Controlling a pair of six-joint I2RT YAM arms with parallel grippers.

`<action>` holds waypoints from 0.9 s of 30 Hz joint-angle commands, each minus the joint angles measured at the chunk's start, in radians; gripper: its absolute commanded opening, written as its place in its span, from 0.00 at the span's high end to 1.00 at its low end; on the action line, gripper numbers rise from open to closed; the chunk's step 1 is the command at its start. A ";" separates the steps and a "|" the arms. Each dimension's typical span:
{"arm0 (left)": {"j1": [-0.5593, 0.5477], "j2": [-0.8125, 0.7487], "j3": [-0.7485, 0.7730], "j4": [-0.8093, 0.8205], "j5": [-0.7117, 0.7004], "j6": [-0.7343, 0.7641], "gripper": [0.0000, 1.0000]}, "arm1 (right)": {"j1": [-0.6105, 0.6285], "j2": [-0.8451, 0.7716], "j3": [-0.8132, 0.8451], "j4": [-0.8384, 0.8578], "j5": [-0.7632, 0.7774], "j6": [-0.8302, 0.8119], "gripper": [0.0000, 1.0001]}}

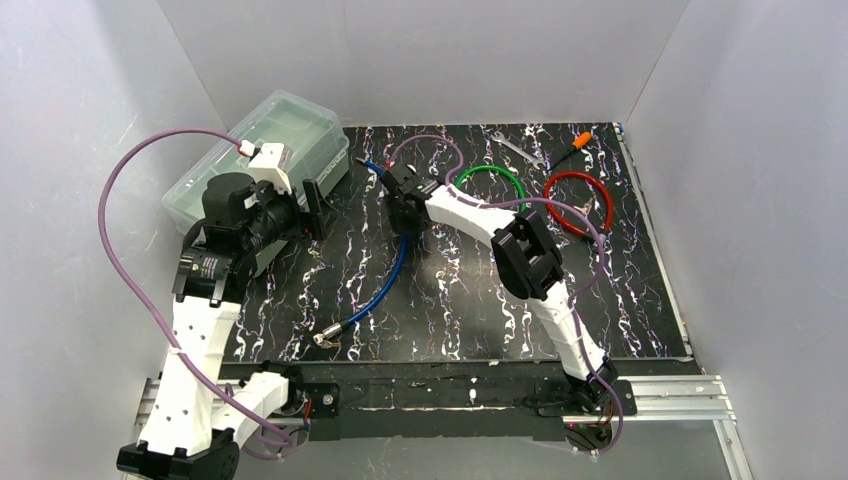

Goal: Lock with the key
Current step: Pick up the lock from the center of the board.

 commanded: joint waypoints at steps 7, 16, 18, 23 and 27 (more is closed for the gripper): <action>0.009 -0.003 0.003 0.002 0.013 -0.007 0.23 | 0.012 -0.012 -0.048 -0.014 0.079 0.021 0.61; 0.009 0.024 0.018 0.004 0.016 0.001 0.23 | -0.048 -0.116 -0.107 -0.022 0.116 -0.020 0.99; 0.009 0.033 0.023 0.004 0.020 0.000 0.22 | -0.068 -0.137 -0.093 -0.024 0.117 -0.040 0.99; 0.009 0.058 0.049 0.005 0.034 -0.008 0.22 | -0.096 -0.193 -0.063 -0.016 0.096 -0.136 0.99; 0.009 0.079 0.072 0.005 0.040 -0.011 0.21 | -0.098 -0.261 -0.067 0.020 0.098 -0.219 0.99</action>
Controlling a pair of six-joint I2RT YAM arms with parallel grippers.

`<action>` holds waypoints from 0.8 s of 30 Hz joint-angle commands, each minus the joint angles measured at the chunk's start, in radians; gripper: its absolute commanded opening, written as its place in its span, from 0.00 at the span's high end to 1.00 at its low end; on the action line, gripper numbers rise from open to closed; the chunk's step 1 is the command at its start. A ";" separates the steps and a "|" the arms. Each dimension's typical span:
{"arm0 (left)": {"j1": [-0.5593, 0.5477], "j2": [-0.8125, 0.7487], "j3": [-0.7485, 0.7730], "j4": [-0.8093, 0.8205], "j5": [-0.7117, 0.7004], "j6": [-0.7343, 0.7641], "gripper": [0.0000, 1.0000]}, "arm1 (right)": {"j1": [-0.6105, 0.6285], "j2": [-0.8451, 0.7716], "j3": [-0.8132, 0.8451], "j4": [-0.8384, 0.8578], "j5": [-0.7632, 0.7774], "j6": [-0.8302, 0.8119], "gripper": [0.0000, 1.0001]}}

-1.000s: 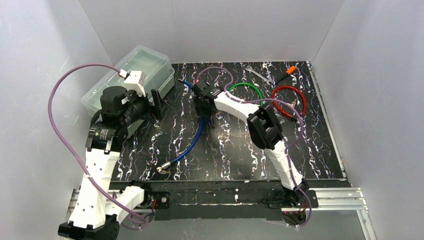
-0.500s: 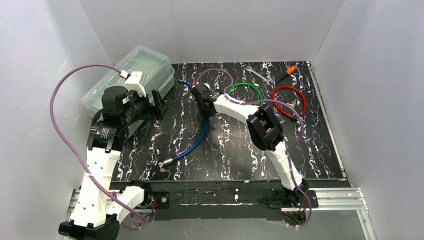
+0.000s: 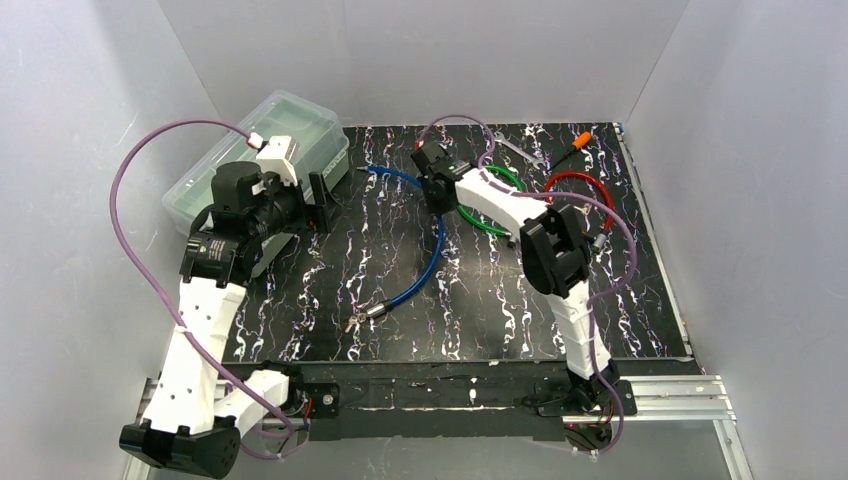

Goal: Lock with the key
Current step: Pick up the lock from the center of the board.

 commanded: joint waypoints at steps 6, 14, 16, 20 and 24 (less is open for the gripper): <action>0.007 0.037 0.102 0.007 0.066 0.020 0.06 | 0.010 -0.258 0.000 0.097 0.009 -0.222 0.99; 0.007 0.105 0.209 -0.026 0.140 0.153 0.02 | 0.010 -0.457 -0.135 0.228 -0.024 -0.422 0.99; 0.007 0.121 0.235 -0.028 0.154 0.181 0.02 | 0.010 -0.507 -0.171 0.259 -0.063 -0.479 0.99; 0.007 0.154 0.292 -0.039 0.226 0.281 0.02 | 0.010 -0.593 -0.211 0.289 -0.160 -0.583 0.99; 0.007 0.206 0.365 -0.077 0.302 0.367 0.02 | 0.010 -0.666 -0.209 0.255 -0.291 -0.671 0.99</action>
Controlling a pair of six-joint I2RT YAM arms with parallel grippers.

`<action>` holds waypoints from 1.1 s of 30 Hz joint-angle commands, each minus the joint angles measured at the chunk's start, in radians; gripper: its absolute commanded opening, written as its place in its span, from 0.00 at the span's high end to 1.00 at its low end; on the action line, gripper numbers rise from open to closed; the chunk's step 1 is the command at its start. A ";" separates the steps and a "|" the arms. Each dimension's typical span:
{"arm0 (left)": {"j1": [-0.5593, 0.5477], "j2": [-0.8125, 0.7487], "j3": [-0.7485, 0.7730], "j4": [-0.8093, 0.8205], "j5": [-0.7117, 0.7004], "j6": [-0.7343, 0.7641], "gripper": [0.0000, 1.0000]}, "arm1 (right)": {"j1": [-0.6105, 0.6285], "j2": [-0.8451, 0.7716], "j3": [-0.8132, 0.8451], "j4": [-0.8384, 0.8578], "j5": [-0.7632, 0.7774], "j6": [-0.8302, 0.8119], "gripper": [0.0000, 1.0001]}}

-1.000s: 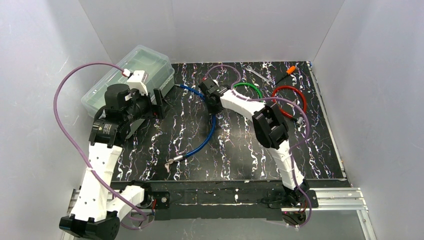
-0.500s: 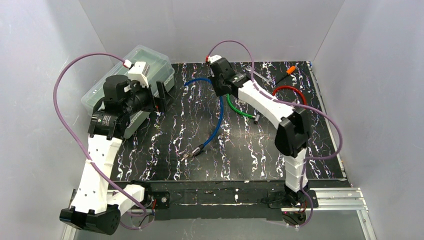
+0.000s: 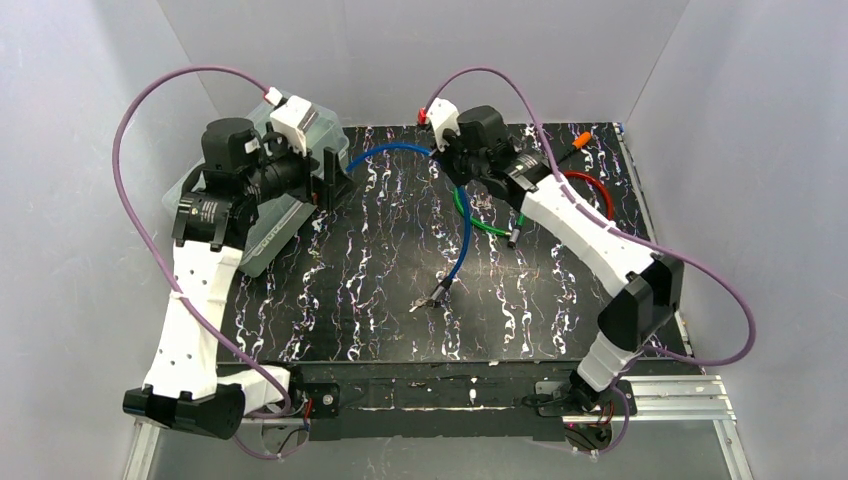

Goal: Lock with the key
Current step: Pick up the lock from the center of the board.

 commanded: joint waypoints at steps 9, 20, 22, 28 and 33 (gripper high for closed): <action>0.007 0.153 0.166 -0.086 0.278 0.233 0.02 | 0.002 -0.186 0.072 -0.071 -0.482 -0.220 0.99; -0.086 0.195 0.138 -0.080 0.311 0.214 0.19 | 0.002 -0.172 0.139 -0.144 -0.652 -0.249 0.99; -0.125 0.187 0.121 -0.083 0.278 0.229 0.25 | 0.002 -0.165 0.153 -0.152 -0.679 -0.251 0.99; -0.165 0.183 0.131 -0.094 0.298 0.175 0.75 | 0.002 -0.143 0.194 -0.155 -0.710 -0.252 0.99; -0.164 0.137 0.155 -0.014 0.279 0.000 1.00 | -0.004 -0.138 0.157 -0.077 -0.646 -0.163 0.94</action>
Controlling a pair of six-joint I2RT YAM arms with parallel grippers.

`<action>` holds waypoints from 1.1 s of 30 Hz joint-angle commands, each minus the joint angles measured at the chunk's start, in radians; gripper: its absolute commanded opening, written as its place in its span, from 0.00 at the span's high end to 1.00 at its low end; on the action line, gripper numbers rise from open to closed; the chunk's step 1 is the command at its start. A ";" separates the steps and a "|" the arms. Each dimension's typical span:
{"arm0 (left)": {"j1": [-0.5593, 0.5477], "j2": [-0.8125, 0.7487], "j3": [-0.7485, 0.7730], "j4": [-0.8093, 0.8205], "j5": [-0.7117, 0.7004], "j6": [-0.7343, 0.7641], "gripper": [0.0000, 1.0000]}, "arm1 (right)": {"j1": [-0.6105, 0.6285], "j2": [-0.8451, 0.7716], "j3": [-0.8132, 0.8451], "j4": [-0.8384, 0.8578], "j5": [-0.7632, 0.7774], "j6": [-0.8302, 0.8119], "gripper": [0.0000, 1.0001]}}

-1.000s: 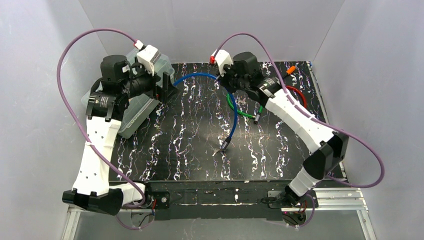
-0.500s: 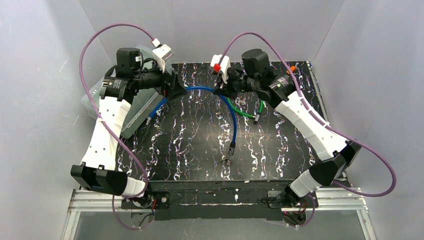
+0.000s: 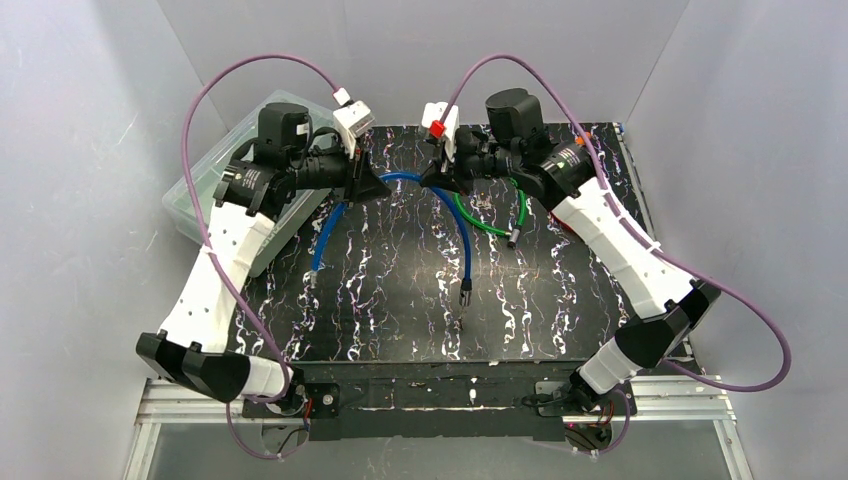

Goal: Lock with the key
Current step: Pick up the lock from the center of the board.

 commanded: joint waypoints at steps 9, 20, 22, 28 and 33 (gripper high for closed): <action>0.002 -0.154 0.011 0.161 -0.070 -0.314 1.00 | -0.135 -0.053 -0.112 0.275 0.003 0.312 0.02; 0.003 -0.172 0.097 0.214 -0.192 -0.542 1.00 | -0.168 -0.092 -0.268 0.356 0.058 0.312 0.02; 0.003 -0.175 0.104 0.219 -0.204 -0.566 1.00 | -0.168 -0.095 -0.304 0.377 0.056 0.307 0.02; 0.002 -0.185 0.121 0.228 -0.194 -0.608 1.00 | -0.168 -0.097 -0.404 0.451 0.059 0.347 0.15; 0.003 -0.192 0.121 0.239 -0.187 -0.614 1.00 | -0.168 -0.091 -0.432 0.497 0.066 0.391 0.36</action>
